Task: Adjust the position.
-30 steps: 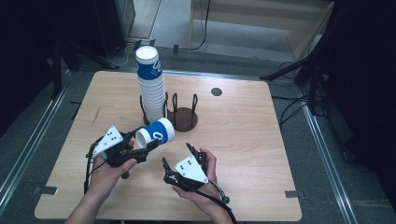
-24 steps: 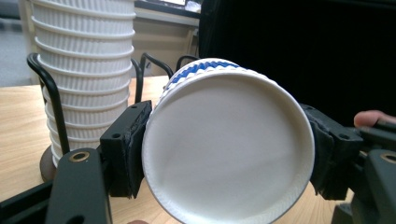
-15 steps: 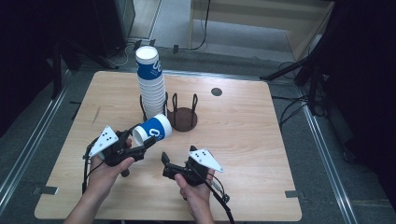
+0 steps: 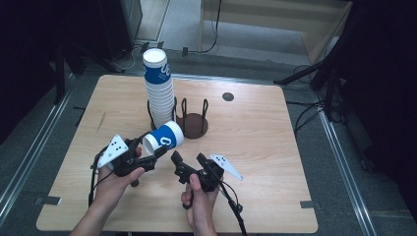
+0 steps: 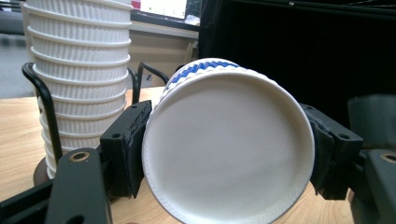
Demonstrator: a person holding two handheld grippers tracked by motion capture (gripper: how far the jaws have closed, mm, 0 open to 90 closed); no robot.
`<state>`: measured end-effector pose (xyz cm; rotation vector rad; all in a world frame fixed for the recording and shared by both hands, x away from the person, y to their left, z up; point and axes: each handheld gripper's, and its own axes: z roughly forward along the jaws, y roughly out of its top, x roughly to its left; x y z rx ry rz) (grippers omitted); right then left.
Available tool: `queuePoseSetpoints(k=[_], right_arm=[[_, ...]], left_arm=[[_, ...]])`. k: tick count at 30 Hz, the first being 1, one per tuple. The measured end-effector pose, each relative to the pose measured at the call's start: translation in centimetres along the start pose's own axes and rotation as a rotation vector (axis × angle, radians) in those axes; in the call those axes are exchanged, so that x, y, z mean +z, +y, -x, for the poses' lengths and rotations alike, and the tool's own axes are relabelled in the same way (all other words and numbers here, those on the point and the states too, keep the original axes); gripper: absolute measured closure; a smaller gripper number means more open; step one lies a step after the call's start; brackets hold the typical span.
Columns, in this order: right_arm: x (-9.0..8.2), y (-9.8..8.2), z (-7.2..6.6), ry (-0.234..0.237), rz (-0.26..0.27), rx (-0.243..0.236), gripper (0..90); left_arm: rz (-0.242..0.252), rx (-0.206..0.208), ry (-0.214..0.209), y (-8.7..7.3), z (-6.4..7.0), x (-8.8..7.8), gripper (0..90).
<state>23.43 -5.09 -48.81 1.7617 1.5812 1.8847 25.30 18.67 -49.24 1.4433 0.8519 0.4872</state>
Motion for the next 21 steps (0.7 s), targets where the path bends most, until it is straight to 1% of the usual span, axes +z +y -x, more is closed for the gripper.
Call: queuePoseSetpoints(k=[3,4,5,6,8,9,10,11,12,13,14,15,17,19,20,21], right_arm=[[0.2,0.1,-0.1,0.011,0.006,0.086,0.0],[0.3,0.1,-0.1,0.016,0.011,0.106,0.0],[0.3,0.1,-0.1,0.016,0.011,0.106,0.0],[0.4,0.1,-0.2,0.028,0.012,0.158,0.0],[0.5,0.2,-0.3,0.025,0.014,0.218,0.0],[0.6,0.2,-0.2,0.029,0.017,0.244,0.0],[0.7,0.3,-0.3,0.030,0.018,0.283,0.0],[0.8,0.3,-0.2,0.026,0.026,0.302,0.0],[0.8,0.3,-0.2,0.026,0.026,0.302,0.0],[0.8,0.4,-0.2,0.036,0.020,0.377,0.0],[0.8,0.4,-0.2,0.036,0.020,0.377,0.0],[0.9,0.5,-0.1,0.046,0.026,0.420,0.0],[1.0,0.6,-0.2,0.047,0.031,0.456,0.0],[1.1,0.6,-0.3,0.038,0.032,0.484,0.0],[1.1,0.6,-0.3,0.038,0.032,0.484,0.0],[1.2,0.6,-0.3,0.032,0.031,0.508,0.0]], left_arm=[[0.001,0.008,-0.004,-0.2,0.3,0.2,27.2],[0.001,0.008,-0.004,-0.2,0.3,0.2,27.2],[0.003,0.009,-0.003,-0.3,0.4,0.2,27.2],[0.004,0.010,-0.007,-0.4,0.5,0.3,27.2],[0.003,0.012,-0.008,-0.4,0.6,0.3,27.2],[0.005,0.012,-0.015,-0.4,0.7,0.4,27.2],[0.006,0.012,-0.018,-0.5,0.8,0.4,27.2],[0.008,0.015,-0.019,-0.5,0.9,0.5,27.2],[0.008,0.015,-0.019,-0.5,0.9,0.5,27.3],[0.008,0.016,-0.024,-0.6,1.0,0.5,27.2],[0.008,0.016,-0.024,-0.6,1.0,0.5,27.2],[0.008,0.016,-0.030,-0.7,1.2,0.6,27.2],[0.007,0.018,-0.031,-0.7,1.3,0.7,27.2],[0.007,0.024,-0.035,-0.8,1.5,0.7,27.2],[0.007,0.024,-0.035,-0.8,1.5,0.7,27.2],[0.008,0.026,-0.037,-0.8,1.6,0.8,27.2]])
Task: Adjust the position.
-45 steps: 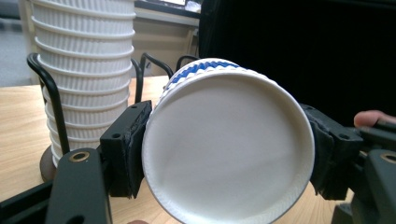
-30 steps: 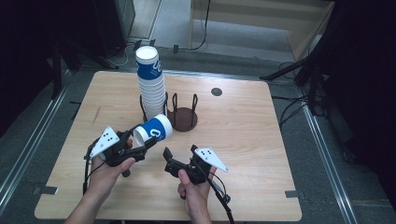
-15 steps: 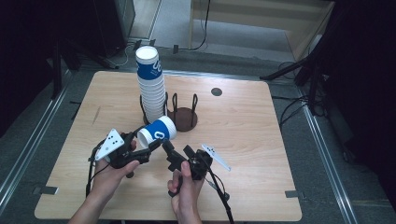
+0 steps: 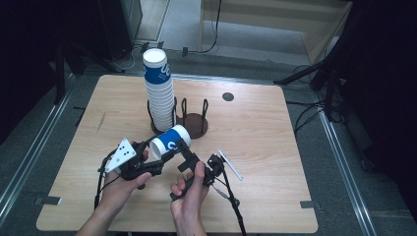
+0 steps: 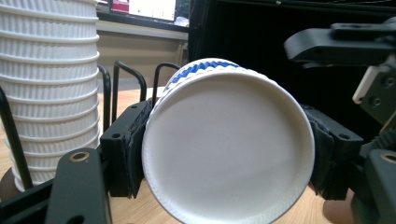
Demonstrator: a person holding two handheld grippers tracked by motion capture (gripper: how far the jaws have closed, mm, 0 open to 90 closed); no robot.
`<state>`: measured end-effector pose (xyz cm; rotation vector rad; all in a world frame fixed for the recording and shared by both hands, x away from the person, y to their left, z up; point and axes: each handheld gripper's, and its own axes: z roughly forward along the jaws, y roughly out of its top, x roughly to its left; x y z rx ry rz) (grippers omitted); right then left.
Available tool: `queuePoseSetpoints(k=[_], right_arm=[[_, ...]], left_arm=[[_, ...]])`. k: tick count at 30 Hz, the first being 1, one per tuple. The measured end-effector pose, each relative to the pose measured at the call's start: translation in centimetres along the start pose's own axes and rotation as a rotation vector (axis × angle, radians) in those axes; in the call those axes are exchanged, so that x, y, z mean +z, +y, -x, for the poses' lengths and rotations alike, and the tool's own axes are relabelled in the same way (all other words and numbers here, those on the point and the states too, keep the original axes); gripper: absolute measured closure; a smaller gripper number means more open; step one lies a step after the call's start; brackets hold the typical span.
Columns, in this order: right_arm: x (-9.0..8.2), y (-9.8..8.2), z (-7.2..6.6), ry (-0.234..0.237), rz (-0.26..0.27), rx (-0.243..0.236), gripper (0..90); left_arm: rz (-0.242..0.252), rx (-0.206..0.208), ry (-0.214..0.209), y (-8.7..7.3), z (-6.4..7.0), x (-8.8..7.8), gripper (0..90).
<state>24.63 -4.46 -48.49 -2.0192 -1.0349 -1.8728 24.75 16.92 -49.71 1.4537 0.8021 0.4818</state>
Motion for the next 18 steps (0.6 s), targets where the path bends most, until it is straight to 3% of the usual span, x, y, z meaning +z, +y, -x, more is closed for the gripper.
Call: queuePoseSetpoints(k=[10,11,12,18], right_arm=[[1.0,0.0,0.7,0.025,-0.028,0.167,0.0],[1.0,0.0,0.7,0.025,-0.028,0.167,0.0],[1.2,0.0,0.9,0.030,-0.042,0.208,0.0],[1.8,0.2,1.0,0.066,-0.051,0.257,0.0]], left_arm=[[0.005,0.001,-0.018,0.0,0.6,0.1,27.2],[0.005,0.001,-0.018,0.0,0.6,0.1,27.2],[0.008,-0.004,-0.021,0.1,0.7,0.0,27.2],[0.002,0.005,-0.026,0.0,0.9,0.2,27.2]])
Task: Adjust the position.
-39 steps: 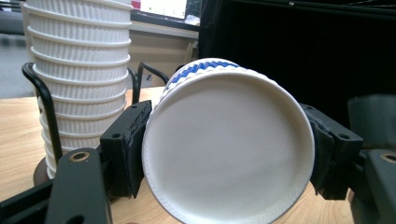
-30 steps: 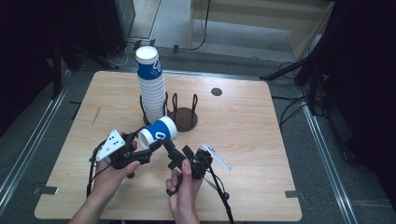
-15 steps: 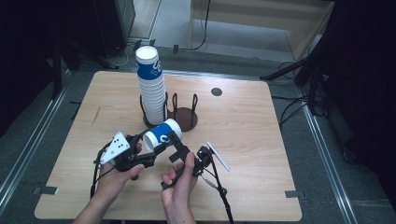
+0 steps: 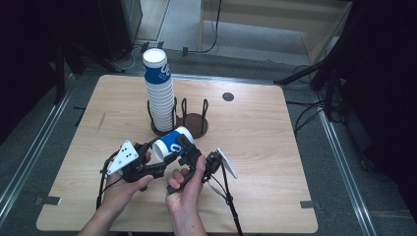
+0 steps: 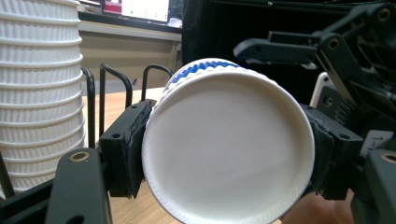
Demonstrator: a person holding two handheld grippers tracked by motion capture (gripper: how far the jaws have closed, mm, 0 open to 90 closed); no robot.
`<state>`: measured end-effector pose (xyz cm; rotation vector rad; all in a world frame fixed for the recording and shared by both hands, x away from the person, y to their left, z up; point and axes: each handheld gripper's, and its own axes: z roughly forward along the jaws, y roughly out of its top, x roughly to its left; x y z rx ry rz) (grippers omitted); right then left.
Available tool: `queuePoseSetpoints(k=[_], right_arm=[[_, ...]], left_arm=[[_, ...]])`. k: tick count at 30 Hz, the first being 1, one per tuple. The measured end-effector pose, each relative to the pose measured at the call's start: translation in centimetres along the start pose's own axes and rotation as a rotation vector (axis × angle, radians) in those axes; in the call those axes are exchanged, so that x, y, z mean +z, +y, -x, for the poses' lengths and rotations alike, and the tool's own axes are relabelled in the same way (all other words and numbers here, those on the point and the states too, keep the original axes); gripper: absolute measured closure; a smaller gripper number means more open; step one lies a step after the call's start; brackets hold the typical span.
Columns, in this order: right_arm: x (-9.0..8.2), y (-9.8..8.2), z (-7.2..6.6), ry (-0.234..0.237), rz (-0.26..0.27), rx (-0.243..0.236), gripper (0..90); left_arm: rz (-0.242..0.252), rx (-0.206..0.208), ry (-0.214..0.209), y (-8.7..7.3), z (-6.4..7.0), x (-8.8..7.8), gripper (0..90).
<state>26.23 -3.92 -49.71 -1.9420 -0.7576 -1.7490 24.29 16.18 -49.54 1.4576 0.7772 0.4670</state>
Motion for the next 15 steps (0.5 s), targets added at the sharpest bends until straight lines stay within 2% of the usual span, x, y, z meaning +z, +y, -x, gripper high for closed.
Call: queuePoseSetpoints(k=[2,6,8,15], right_arm=[[0.1,0.0,0.0,-0.006,0.001,-0.006,0.0],[0.6,0.1,0.2,-0.005,-0.016,0.020,0.0],[0.7,0.1,0.3,0.003,-0.020,0.013,0.0],[1.3,0.2,0.4,0.040,-0.052,0.047,2.6]], left_arm=[[-0.001,-0.002,-0.003,0.0,0.1,0.0,27.2],[0.000,0.004,-0.005,0.0,0.2,0.1,27.2],[0.000,0.005,-0.006,0.0,0.2,0.1,27.2],[-0.003,0.007,-0.018,0.0,0.3,0.0,27.2]])
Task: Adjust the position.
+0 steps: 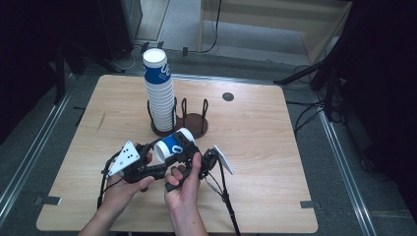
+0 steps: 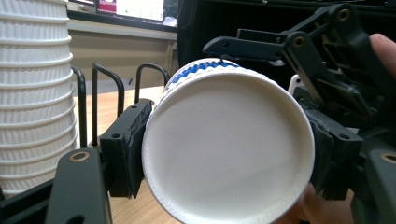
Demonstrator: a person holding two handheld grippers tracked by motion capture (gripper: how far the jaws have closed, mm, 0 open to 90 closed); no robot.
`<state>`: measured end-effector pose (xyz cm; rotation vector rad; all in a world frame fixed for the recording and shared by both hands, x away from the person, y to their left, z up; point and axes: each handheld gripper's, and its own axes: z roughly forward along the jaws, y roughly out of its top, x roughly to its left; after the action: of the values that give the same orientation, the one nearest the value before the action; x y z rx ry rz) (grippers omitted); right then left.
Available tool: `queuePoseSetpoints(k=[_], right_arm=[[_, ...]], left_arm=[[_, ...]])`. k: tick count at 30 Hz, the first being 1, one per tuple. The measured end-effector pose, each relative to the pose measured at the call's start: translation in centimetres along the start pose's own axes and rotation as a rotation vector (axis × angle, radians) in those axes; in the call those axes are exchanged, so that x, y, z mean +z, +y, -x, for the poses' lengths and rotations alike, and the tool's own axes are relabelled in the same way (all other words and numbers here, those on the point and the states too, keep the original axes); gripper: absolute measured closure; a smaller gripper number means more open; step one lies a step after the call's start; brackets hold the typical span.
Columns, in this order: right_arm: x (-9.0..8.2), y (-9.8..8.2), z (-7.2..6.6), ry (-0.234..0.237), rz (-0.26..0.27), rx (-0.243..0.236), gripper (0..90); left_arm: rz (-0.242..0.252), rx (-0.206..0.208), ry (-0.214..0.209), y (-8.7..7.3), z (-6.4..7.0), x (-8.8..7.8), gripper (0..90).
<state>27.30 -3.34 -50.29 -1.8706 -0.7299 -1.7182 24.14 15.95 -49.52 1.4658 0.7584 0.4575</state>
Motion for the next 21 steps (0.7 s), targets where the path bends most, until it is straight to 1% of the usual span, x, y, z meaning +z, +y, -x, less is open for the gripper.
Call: queuePoseSetpoints(k=[2,3,5,7,8,10,13,14,15,16,17,19,20,21], right_arm=[[0.0,0.1,0.0,0.007,0.002,0.000,10.5],[0.0,0.1,0.0,0.007,0.002,0.000,10.5],[-0.1,0.1,-0.1,0.010,0.001,0.000,14.2],[-0.1,0.1,-0.1,0.020,0.003,-0.007,16.8],[-0.2,0.1,-0.1,0.021,0.006,-0.007,17.5],[-0.3,0.1,-0.2,0.023,0.016,-0.021,18.3],[-0.5,0.3,-0.3,0.026,0.043,-0.057,19.1],[-0.5,0.3,-0.3,0.026,0.043,-0.057,19.1],[-0.6,0.4,-0.4,0.024,0.050,-0.068,19.2],[-0.8,0.4,-0.6,0.030,0.061,-0.082,19.2],[-1.1,0.6,-0.9,0.028,0.097,-0.127,19.3],[-1.3,0.9,-0.9,0.026,0.110,-0.134,19.3],[-1.3,0.9,-0.9,0.026,0.110,-0.134,19.3],[-1.6,1.3,-1.1,0.026,0.133,-0.159,19.4]], left_arm=[[-0.001,-0.001,-0.002,0.0,0.0,0.0,27.2],[-0.003,-0.002,-0.003,0.0,0.0,0.0,27.2],[-0.001,-0.002,-0.004,0.0,0.0,0.0,27.0],[-0.017,-0.012,-0.018,0.0,0.0,0.0,26.8],[-0.017,-0.014,-0.024,0.0,0.0,0.0,26.7],[-0.016,-0.011,-0.019,0.0,-0.1,-0.2,26.8],[-0.005,-0.016,-0.002,0.1,0.0,-0.4,26.4],[-0.005,-0.016,-0.002,0.1,0.0,-0.4,24.9],[-0.006,-0.014,-0.001,0.2,0.0,-0.5,24.9],[-0.009,-0.010,-0.001,0.2,0.1,-0.6,22.4],[-0.014,-0.007,0.000,0.2,0.0,-0.7,21.6],[-0.011,-0.028,-0.009,0.4,0.0,-0.9,20.1],[-0.011,-0.028,-0.009,0.4,0.0,-0.9,19.5],[-0.009,-0.042,-0.016,0.6,-0.1,-1.1,19.1]])
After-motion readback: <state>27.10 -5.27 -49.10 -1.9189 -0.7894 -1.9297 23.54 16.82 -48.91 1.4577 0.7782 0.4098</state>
